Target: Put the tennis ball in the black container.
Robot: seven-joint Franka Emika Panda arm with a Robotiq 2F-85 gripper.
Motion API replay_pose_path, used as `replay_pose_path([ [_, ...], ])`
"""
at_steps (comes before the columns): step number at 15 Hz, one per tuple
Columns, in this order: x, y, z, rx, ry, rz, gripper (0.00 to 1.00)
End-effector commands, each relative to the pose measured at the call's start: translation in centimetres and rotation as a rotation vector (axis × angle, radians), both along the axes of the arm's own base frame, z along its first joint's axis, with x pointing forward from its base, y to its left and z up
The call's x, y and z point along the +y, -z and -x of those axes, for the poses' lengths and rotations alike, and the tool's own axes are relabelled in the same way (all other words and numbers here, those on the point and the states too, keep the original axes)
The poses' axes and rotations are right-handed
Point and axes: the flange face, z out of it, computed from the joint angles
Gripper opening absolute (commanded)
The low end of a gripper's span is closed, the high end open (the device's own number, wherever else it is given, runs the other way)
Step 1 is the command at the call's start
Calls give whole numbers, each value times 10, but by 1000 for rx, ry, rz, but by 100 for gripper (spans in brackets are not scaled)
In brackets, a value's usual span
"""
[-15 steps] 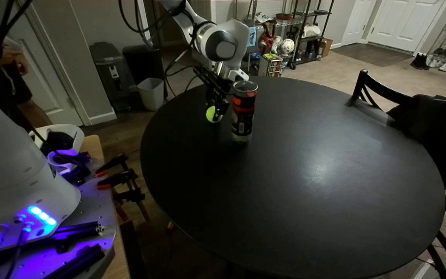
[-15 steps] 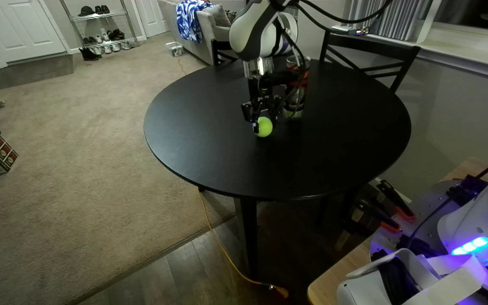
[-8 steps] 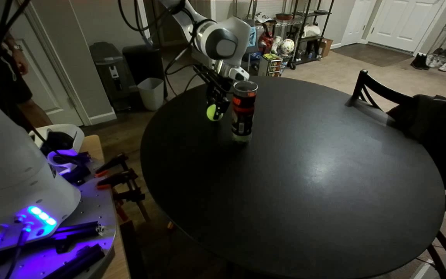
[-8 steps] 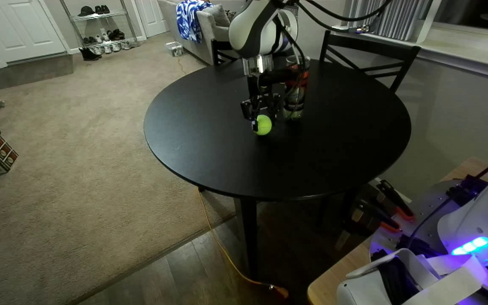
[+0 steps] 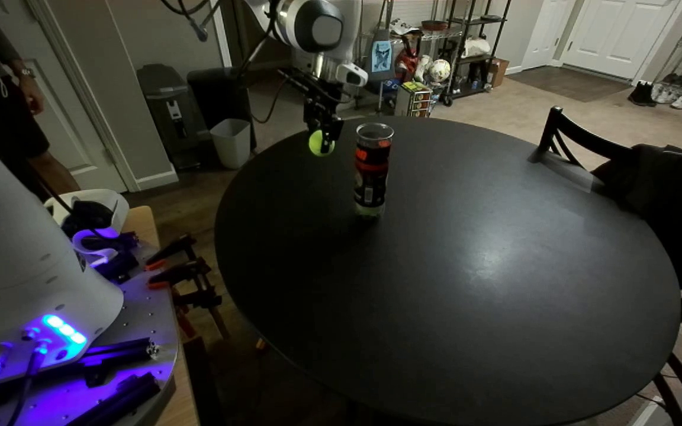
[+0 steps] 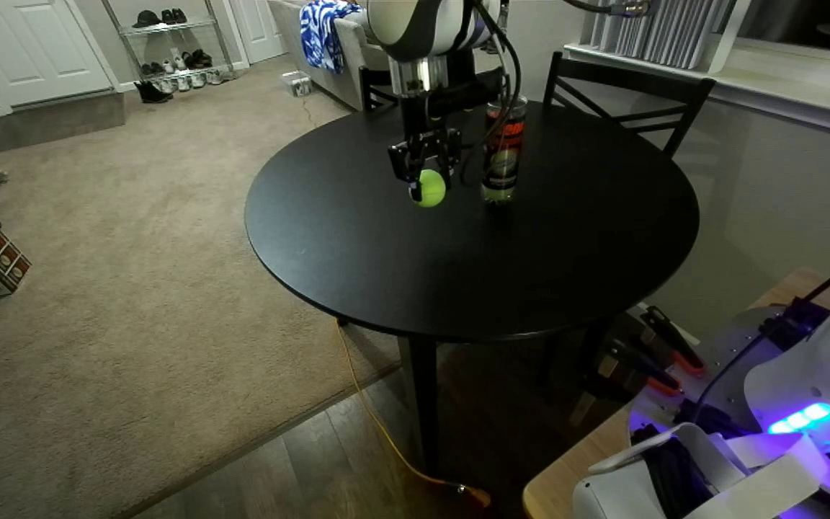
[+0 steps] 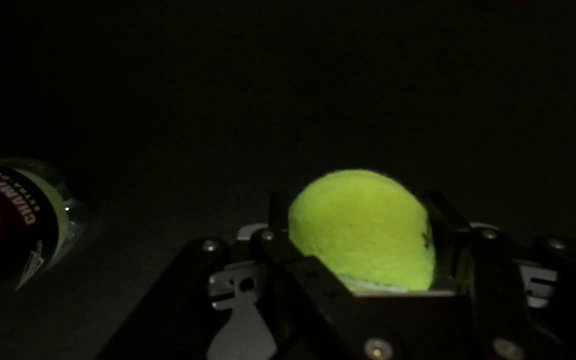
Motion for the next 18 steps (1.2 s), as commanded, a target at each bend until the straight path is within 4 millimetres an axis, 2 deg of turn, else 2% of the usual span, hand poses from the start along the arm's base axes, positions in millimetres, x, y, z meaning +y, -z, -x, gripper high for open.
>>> replay_pose_path([
  [1,3,-41,26,-71,-6,46,41],
  [3,2,-63,34,-111,2,60,41],
  [8,-20,-112,51,-194,79,57,41],
  [13,-42,-135,65,-233,138,67,41],
  [18,-65,-146,65,-250,211,95,41],
])
